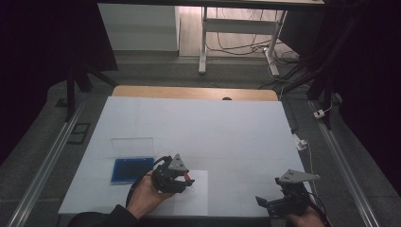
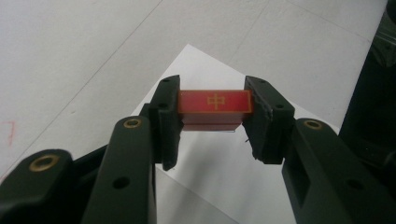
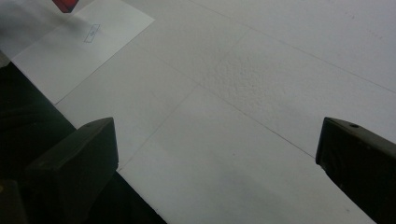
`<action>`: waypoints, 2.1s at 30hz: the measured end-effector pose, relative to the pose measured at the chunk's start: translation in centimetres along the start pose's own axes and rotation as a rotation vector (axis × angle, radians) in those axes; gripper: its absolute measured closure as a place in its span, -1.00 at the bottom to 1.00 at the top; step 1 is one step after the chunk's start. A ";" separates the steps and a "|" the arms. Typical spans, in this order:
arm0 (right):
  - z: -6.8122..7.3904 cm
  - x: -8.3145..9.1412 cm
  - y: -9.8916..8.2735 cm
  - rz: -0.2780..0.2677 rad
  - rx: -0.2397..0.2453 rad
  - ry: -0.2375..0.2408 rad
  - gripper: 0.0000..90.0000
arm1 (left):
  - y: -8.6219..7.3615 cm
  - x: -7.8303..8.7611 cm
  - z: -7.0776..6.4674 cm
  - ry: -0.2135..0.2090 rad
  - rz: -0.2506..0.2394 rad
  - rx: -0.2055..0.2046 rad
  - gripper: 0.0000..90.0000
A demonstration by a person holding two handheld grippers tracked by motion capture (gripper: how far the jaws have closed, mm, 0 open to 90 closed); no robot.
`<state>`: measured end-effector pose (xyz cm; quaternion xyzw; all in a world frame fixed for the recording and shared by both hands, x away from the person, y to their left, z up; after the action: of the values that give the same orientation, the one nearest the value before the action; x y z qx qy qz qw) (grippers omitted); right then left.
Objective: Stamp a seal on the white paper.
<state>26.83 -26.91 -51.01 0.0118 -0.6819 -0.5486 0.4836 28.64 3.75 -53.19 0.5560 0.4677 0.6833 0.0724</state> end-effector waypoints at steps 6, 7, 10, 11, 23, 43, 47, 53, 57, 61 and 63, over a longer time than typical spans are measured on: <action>0.0 0.0 0.0 0.000 -0.002 0.000 -1.00 | -0.2 1.0 0.5 0.010 -0.009 0.013 0.30; 0.0 0.0 0.0 -0.001 -0.002 0.001 -1.00 | -0.2 1.2 0.6 0.011 -0.011 0.015 0.30; 0.0 0.0 0.0 -0.001 -0.001 -0.001 -1.00 | -0.4 1.7 0.9 0.020 -0.019 0.030 0.30; 0.0 0.0 0.0 -0.001 0.001 0.000 -1.00 | -0.4 1.9 1.0 0.023 -0.022 0.032 0.30; 0.0 0.0 0.0 -0.001 0.004 0.000 -1.00 | -0.9 3.3 2.3 0.055 -0.040 0.059 0.30; 0.0 0.0 0.0 -0.005 0.002 0.000 -1.00 | -2.3 5.7 4.7 0.105 -0.071 0.133 0.30; 0.0 0.1 0.0 -0.004 -0.002 -0.001 -1.00 | -2.6 6.2 5.0 0.109 -0.081 0.152 0.30; 0.0 0.1 0.0 -0.005 0.000 -0.001 -1.00 | -3.0 6.7 5.5 0.123 -0.088 0.168 0.30; 0.0 0.1 0.0 -0.005 -0.002 0.000 -1.00 | -3.3 7.2 5.9 0.138 -0.094 0.179 0.30; 0.0 0.1 0.0 -0.005 0.000 -0.001 -1.00 | -3.6 7.7 6.3 0.154 -0.097 0.192 0.30; 0.0 0.1 0.0 -0.005 -0.002 0.000 -1.00 | -3.9 8.0 6.6 0.164 -0.097 0.200 0.30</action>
<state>26.77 -26.96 -50.93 0.0131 -0.6813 -0.5507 0.4821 29.52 14.48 -50.82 0.4794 0.5641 0.6722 0.0113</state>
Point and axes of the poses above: each handheld gripper's, and its own axes: x roughly backward along the jaws, y roughly out of its top, z roughly to its left, the point moved 7 cm from there along -x, roughly forward along the jaws, and after that the axes turned 6 degrees about -z, right-handed, at the moved point
